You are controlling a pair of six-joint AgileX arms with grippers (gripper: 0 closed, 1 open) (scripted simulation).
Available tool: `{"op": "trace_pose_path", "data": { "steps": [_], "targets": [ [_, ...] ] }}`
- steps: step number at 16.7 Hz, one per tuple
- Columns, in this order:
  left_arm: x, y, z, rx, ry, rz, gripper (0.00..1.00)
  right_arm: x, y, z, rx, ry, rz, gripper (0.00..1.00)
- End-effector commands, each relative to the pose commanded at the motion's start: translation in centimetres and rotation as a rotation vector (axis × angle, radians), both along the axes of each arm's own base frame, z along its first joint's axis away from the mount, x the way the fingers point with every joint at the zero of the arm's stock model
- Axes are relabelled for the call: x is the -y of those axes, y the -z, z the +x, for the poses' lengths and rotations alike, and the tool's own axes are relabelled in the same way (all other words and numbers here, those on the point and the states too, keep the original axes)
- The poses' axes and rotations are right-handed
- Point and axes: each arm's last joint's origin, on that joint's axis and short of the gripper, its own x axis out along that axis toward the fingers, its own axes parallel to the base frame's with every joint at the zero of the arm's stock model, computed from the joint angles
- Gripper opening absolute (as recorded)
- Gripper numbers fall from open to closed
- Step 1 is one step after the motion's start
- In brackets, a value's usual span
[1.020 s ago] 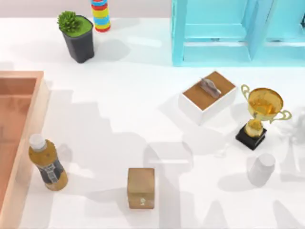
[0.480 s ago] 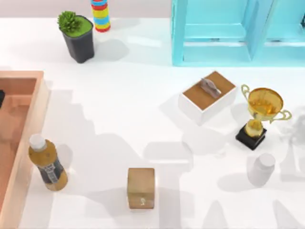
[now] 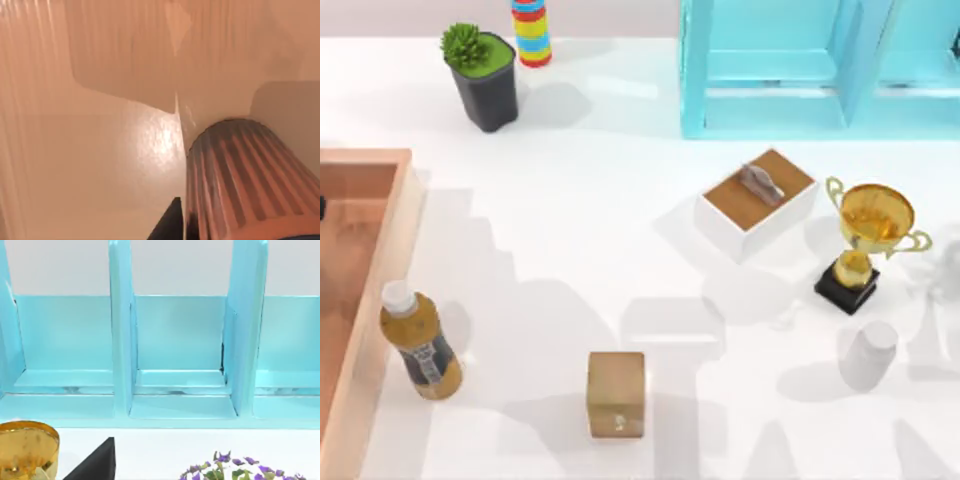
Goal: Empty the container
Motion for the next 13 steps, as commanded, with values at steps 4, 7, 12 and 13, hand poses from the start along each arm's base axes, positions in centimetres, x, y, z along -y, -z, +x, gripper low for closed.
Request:
{"op": "trace_pose_path", "data": {
  "steps": [4, 7, 12, 13],
  "targets": [
    [0.00, 0.00, 0.00, 0.000, 0.000, 0.000, 0.10, 0.00, 0.00, 0.00, 0.000, 0.000, 0.000, 1.00],
    [0.00, 0.00, 0.00, 0.000, 0.000, 0.000, 0.00, 0.00, 0.00, 0.00, 0.000, 0.000, 0.000, 1.00],
    [0.00, 0.00, 0.00, 0.000, 0.000, 0.000, 0.00, 0.00, 0.00, 0.00, 0.000, 0.000, 0.000, 1.00],
    [0.00, 0.00, 0.00, 0.000, 0.000, 0.000, 0.00, 0.00, 0.00, 0.00, 0.000, 0.000, 0.000, 1.00]
  ]
}}
